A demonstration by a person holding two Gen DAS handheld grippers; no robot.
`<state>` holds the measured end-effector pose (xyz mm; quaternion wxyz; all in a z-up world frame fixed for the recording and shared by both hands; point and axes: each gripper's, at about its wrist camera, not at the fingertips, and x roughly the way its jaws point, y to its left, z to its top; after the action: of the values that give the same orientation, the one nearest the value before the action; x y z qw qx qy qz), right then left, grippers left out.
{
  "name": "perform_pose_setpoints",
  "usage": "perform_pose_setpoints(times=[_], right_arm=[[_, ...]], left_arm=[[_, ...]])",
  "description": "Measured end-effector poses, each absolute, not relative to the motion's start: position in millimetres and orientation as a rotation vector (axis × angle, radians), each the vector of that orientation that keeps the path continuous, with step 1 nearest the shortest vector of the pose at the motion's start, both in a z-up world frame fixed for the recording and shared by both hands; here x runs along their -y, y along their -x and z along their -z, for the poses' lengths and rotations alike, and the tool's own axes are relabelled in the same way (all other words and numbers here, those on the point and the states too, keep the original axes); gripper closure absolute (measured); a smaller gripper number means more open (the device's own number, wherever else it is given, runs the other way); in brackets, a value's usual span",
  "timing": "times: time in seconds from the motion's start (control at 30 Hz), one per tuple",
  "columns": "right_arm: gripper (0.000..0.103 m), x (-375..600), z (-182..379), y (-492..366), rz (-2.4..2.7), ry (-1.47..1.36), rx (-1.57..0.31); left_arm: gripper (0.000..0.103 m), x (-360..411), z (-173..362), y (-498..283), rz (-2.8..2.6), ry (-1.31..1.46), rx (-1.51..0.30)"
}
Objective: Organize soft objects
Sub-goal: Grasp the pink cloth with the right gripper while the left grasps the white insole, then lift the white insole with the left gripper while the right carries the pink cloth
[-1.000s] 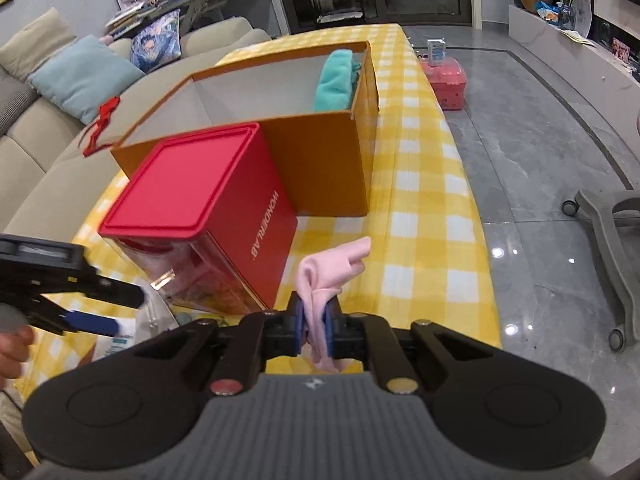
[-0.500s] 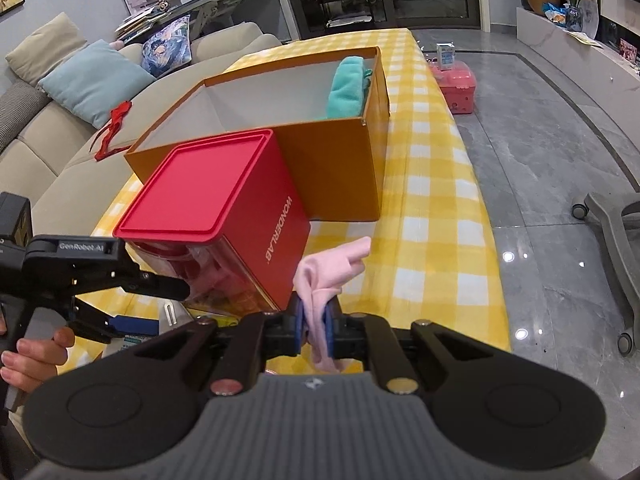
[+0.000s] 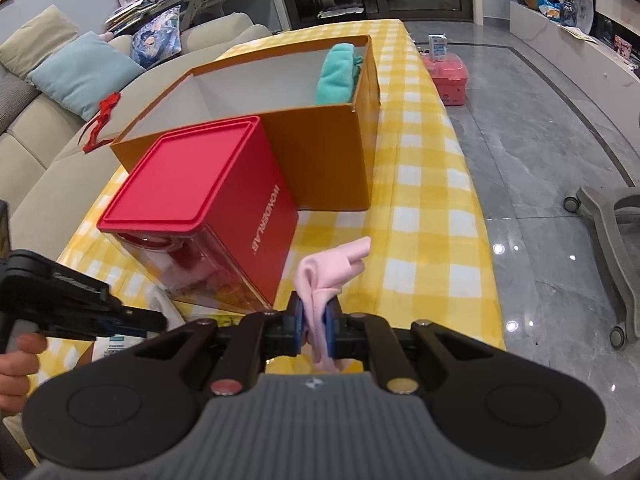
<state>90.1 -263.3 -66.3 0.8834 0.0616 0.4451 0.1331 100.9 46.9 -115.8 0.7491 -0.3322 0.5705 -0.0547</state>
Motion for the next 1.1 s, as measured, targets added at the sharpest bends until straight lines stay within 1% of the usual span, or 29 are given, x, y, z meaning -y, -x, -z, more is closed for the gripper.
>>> perform_pose_setpoints(times=[0.13, 0.27, 0.33, 0.4, 0.47, 0.57, 0.77, 0.8, 0.83, 0.87, 0.93, 1.0, 1.03, 1.07, 1.1], right_arm=[[0.095, 264, 66, -90, -0.271, -0.125, -0.921], [0.094, 261, 63, -87, -0.300, -0.115, -0.897], [0.094, 259, 61, -86, -0.316, -0.108, -0.889], [0.094, 259, 61, -86, -0.319, -0.102, -0.888], [0.094, 258, 61, -87, -0.319, -0.101, -0.894], [0.094, 258, 62, -87, -0.317, -0.098, -0.899], [0.094, 259, 62, -88, -0.310, -0.105, -0.902], [0.094, 259, 62, -88, -0.310, -0.106, -0.903], [0.094, 260, 62, -88, -0.310, -0.108, -0.904], [0.094, 260, 62, -88, -0.310, -0.108, -0.906], [0.094, 260, 62, -88, -0.303, -0.109, -0.909], [0.094, 262, 63, -89, -0.292, -0.113, -0.910], [0.094, 263, 63, -89, -0.287, -0.117, -0.911], [0.094, 263, 63, -89, -0.285, -0.119, -0.912], [0.094, 264, 63, -89, -0.283, -0.121, -0.912]], left_arm=[[0.098, -58, 102, -90, 0.145, 0.811, -1.192], [0.098, -69, 72, -71, 0.139, 0.793, -1.090], [0.098, -70, 54, -63, 0.117, 0.713, -1.027], [0.098, -69, 53, -68, 0.057, 0.554, -0.993], [0.097, -68, 60, -80, -0.064, 0.475, -1.049], [0.097, -81, 71, -89, -0.014, 0.574, -1.111], [0.089, -95, 111, -106, 0.037, 0.794, -1.178], [0.077, -93, 117, -108, 0.066, 0.835, -1.177], [0.058, -92, 121, -111, 0.100, 0.856, -1.168], [0.055, -89, 123, -115, 0.142, 0.848, -1.163], [0.055, -82, 131, -123, 0.127, 0.774, -1.216], [0.060, -81, 135, -122, 0.118, 0.776, -1.209], [0.064, -82, 136, -121, 0.114, 0.795, -1.208], [0.070, -83, 138, -120, 0.116, 0.822, -1.205], [0.085, -84, 139, -118, 0.106, 0.825, -1.203]])
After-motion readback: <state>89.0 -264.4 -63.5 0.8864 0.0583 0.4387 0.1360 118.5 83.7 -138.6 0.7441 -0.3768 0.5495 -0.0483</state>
